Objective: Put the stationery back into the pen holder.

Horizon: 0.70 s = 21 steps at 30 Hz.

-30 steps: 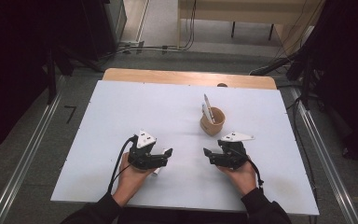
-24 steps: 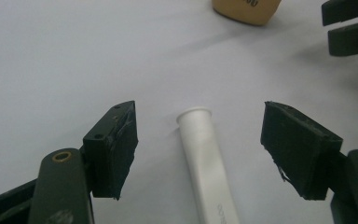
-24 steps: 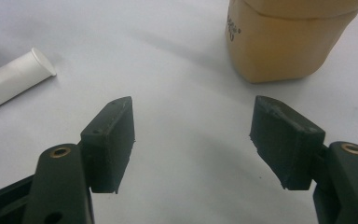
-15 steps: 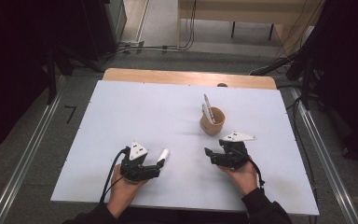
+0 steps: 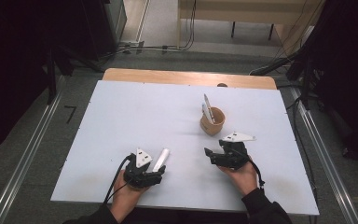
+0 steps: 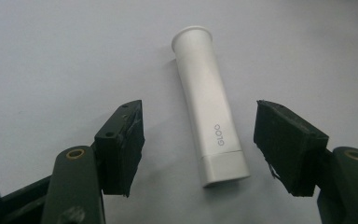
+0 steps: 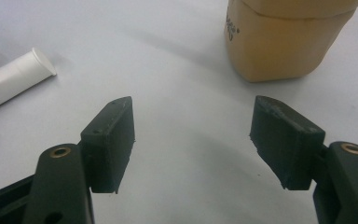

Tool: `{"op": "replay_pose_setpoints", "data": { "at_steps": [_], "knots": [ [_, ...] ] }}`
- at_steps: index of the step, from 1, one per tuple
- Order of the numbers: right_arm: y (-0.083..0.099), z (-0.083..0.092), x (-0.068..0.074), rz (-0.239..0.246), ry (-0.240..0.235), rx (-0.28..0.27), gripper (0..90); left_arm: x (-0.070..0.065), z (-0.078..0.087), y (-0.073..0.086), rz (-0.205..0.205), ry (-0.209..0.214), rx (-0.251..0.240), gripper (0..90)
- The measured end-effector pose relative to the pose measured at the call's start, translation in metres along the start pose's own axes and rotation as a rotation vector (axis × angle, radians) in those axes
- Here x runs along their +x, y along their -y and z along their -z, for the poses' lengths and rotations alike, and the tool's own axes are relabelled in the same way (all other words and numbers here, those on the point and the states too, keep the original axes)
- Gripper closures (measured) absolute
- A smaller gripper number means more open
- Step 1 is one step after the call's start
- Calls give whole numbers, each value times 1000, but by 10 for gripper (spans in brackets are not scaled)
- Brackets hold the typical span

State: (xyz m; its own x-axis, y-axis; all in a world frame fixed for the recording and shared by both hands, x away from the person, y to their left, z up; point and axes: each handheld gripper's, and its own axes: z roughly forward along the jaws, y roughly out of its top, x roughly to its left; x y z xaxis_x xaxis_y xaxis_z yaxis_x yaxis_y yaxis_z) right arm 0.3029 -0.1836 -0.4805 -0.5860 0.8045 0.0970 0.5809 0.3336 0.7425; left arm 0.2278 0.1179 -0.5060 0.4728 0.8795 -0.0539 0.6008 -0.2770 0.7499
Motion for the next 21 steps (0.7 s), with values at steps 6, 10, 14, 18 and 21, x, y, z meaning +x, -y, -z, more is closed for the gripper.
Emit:
{"op": "replay_pose_setpoints", "data": {
  "at_steps": [6,10,14,18,21],
  "knots": [
    [0,-1,0,-2,-4,2,293,-2,-2,1,0,-10,3,357],
    [0,-1,0,-3,-2,7,292,-4,-3,2,-2,-12,9,387],
    [1,-2,-1,-5,0,5,292,-6,-5,2,-10,-11,13,395],
    [1,-2,-1,-4,1,4,293,-8,-6,3,-20,-34,7,409],
    [1,-2,-1,-5,-2,8,293,-10,-7,4,-20,-48,4,415]
  ]
}}
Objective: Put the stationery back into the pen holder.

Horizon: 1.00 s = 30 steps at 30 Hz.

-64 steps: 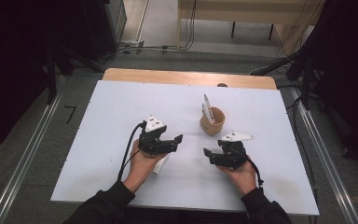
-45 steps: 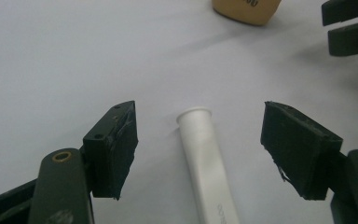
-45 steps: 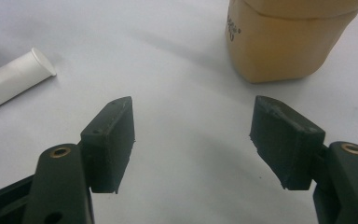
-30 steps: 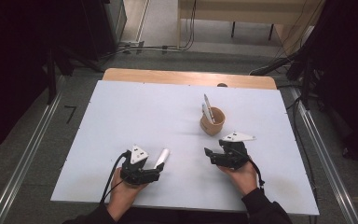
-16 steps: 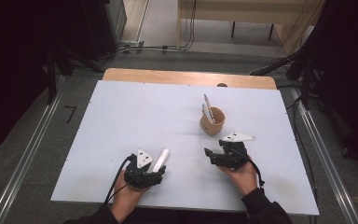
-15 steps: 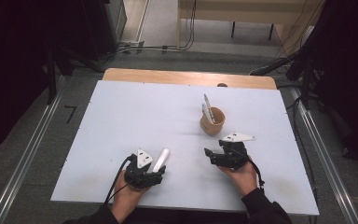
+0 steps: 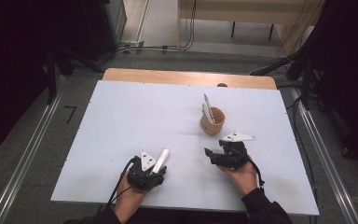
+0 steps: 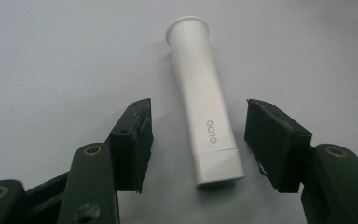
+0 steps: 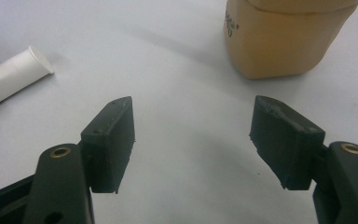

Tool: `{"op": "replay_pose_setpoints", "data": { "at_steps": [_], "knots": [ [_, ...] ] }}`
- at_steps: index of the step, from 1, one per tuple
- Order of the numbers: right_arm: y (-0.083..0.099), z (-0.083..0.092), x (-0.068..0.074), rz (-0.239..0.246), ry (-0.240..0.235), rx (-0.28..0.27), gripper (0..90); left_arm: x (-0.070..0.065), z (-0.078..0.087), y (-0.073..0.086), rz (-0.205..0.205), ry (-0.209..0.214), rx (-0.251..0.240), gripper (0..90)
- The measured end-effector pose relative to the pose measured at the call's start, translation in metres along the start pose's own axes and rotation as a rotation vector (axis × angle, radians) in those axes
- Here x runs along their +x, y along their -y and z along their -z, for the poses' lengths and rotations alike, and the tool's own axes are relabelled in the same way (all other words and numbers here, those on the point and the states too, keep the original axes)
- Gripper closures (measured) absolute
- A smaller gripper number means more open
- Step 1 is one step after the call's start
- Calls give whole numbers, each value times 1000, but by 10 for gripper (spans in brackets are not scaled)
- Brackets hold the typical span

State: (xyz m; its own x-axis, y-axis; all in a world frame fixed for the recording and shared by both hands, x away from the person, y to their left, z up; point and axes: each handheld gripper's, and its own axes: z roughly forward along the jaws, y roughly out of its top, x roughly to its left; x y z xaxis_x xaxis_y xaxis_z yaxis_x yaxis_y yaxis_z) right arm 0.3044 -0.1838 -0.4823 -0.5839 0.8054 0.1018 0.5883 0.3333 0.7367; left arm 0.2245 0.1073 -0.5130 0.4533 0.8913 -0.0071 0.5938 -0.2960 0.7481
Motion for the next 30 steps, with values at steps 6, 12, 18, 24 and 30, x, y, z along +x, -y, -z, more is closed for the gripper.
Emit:
{"op": "replay_pose_setpoints", "data": {
  "at_steps": [6,12,18,24,30],
  "knots": [
    [0,0,0,0,1,0,293,-3,0,2,1,-10,-7,444],
    [0,0,1,0,0,3,295,-2,1,2,1,-3,-8,489],
    [0,0,1,-3,-1,3,294,-2,1,2,-5,0,-9,522],
    [0,0,1,-2,-1,5,295,1,1,2,4,9,-9,608],
    [0,0,1,-2,-1,6,296,4,2,3,6,11,-12,693]
  ]
}}
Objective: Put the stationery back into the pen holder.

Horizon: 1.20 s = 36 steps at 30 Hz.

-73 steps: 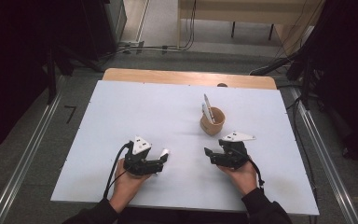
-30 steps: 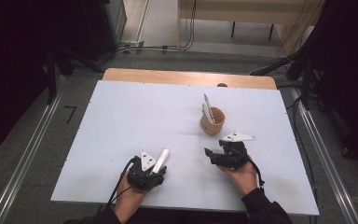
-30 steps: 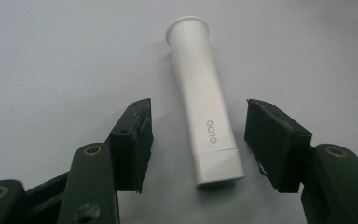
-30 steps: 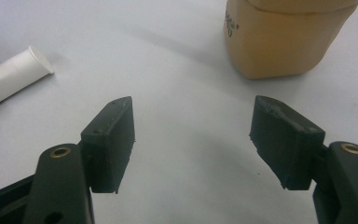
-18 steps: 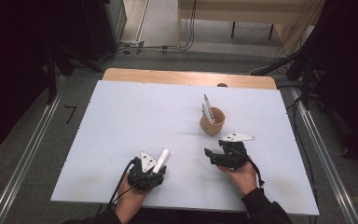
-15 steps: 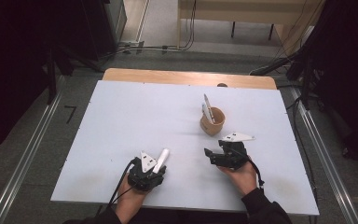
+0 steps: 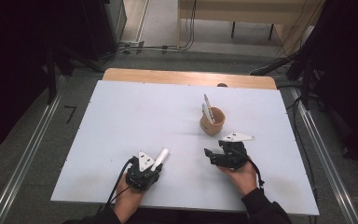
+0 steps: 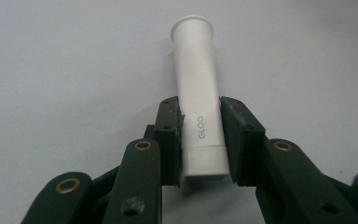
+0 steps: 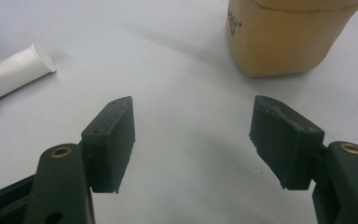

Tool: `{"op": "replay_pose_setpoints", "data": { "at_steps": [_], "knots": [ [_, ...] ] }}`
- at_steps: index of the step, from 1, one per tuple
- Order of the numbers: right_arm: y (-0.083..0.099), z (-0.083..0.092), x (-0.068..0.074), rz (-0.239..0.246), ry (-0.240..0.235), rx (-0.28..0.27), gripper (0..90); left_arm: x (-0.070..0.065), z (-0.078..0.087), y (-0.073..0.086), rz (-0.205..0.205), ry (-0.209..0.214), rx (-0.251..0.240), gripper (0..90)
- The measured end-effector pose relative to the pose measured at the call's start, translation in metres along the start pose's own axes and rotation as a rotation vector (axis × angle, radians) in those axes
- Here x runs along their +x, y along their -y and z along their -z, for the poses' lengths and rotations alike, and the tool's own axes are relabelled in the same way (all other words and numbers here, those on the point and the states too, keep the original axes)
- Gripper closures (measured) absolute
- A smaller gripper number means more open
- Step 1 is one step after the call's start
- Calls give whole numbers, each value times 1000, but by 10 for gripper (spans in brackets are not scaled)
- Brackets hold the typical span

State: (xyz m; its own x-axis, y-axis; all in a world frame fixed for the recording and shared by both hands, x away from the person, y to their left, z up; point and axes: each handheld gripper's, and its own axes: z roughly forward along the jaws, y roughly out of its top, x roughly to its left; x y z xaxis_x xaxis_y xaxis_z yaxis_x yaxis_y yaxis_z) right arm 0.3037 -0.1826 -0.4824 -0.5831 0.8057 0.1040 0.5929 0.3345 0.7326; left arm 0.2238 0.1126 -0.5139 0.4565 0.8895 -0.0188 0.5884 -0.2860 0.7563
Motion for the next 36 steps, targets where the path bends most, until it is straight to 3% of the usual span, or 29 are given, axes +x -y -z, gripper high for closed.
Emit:
{"op": "replay_pose_setpoints", "data": {
  "at_steps": [11,24,36],
  "knots": [
    [0,-1,0,3,-3,3,297,1,0,0,-35,8,1,711],
    [0,0,0,-2,-4,0,297,9,1,-2,17,57,1,714],
    [0,0,0,-5,-9,-1,297,6,4,-5,14,83,-21,714]
  ]
}}
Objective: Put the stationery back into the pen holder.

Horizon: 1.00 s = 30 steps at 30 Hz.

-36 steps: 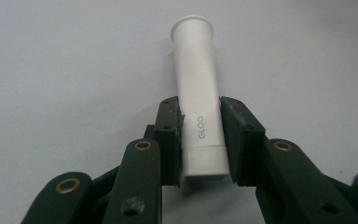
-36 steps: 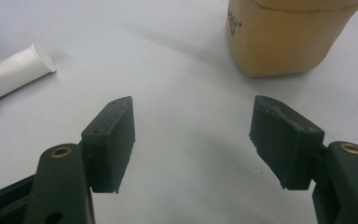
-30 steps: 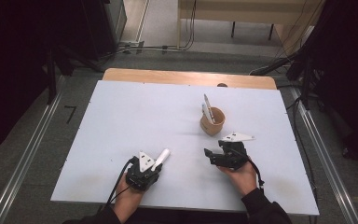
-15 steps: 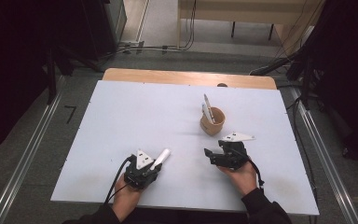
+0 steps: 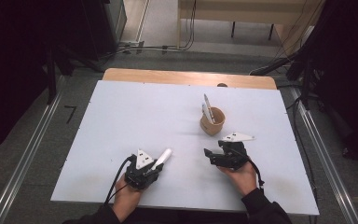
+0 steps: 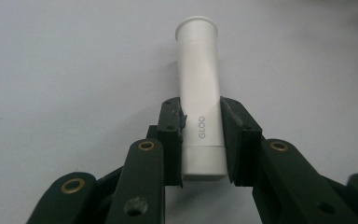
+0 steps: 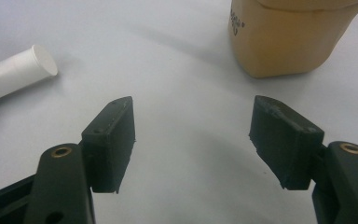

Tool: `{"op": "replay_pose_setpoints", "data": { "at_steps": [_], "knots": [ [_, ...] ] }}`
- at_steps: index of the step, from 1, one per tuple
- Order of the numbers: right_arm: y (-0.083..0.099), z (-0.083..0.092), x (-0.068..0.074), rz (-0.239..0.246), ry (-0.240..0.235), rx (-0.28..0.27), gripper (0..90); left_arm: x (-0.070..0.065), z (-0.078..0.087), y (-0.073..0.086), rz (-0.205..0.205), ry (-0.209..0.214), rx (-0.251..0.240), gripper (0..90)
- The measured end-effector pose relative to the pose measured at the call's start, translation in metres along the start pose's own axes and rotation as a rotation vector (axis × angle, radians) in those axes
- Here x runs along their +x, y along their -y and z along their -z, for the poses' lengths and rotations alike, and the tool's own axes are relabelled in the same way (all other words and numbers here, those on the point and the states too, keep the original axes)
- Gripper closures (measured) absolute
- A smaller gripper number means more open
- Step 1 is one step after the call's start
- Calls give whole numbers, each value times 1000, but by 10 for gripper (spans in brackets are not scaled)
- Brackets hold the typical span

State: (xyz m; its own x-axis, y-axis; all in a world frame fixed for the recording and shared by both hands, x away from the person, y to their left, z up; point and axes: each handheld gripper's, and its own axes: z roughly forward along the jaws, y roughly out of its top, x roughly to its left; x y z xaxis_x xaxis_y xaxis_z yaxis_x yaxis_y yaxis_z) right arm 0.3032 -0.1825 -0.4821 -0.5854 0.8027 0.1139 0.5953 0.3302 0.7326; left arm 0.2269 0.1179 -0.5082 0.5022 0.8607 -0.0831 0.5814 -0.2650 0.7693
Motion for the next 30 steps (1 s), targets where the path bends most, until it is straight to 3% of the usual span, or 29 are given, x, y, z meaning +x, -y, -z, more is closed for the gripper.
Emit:
{"op": "replay_pose_setpoints", "data": {
  "at_steps": [10,18,22,30],
  "knots": [
    [-2,1,4,-2,-25,-10,286,-2,3,-7,11,24,-32,713],
    [-4,1,7,11,-15,-22,190,-3,0,-14,25,37,-61,713],
    [-6,0,10,17,-11,-8,185,-5,-3,-16,19,43,-62,713],
    [-10,1,12,-46,-79,-23,207,-18,-13,-26,14,66,-82,713]
  ]
}}
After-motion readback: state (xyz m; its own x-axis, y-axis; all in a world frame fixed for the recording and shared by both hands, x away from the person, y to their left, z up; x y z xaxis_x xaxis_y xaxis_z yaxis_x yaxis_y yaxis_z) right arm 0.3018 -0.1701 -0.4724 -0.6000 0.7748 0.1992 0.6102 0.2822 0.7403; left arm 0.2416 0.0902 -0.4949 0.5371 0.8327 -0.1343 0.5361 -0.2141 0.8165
